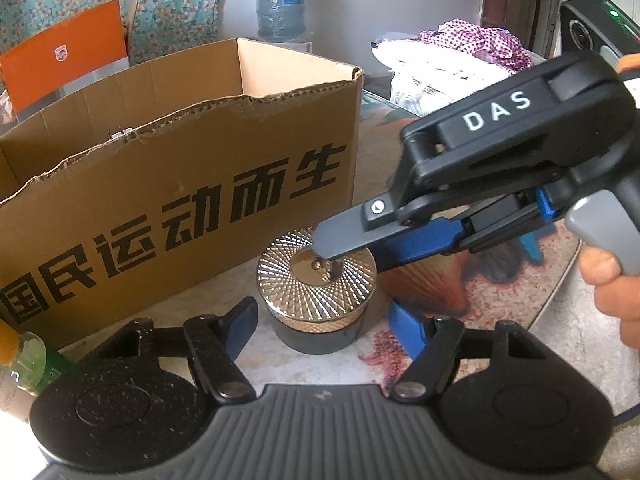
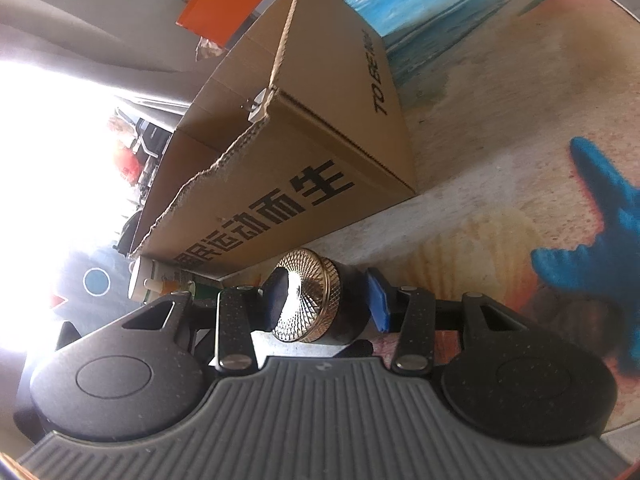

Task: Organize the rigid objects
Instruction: 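Lift the gold-lidded jar and carry it into the box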

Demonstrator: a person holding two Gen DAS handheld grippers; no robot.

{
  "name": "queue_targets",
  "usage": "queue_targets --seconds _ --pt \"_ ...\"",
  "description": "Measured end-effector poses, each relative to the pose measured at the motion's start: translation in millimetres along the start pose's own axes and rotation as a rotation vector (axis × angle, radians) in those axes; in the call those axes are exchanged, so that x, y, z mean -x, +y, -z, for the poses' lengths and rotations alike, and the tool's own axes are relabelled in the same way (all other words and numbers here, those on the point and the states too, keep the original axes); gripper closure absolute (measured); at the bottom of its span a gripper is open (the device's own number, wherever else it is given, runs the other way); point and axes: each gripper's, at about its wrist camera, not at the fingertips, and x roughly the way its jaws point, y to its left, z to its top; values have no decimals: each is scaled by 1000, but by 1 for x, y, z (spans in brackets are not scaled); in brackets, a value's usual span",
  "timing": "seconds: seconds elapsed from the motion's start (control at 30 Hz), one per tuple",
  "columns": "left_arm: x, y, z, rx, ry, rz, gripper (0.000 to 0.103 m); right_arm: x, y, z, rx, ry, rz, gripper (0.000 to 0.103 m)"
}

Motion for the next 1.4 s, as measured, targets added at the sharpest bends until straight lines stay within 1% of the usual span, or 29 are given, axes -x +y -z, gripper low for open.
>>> queue_targets --seconds 0.07,0.2,0.33,0.4,0.47,0.57,0.63,0.93,1.4 --pt "-2 1 -1 5 2 5 36 1 -1 0 -8 3 -4 61" --pt "-7 5 -4 32 15 8 39 -1 -2 2 -18 10 -7 61" --pt "-9 9 -8 45 12 5 44 -4 -3 2 -28 7 -6 61" --pt "-10 10 -10 59 15 8 45 -6 -4 2 -40 10 -18 61" --pt "-10 10 -12 63 18 -2 45 -9 -4 3 -44 13 -25 61" --pt "-11 8 -14 68 24 -12 46 -9 1 3 -24 8 -11 60" --pt "-13 6 -18 78 31 -10 46 -9 3 2 -21 7 -5 61" --pt "-9 12 -16 114 44 1 46 -8 10 3 -3 11 16 61" --pt "8 10 -14 121 19 -13 46 -3 24 7 26 4 21 61"
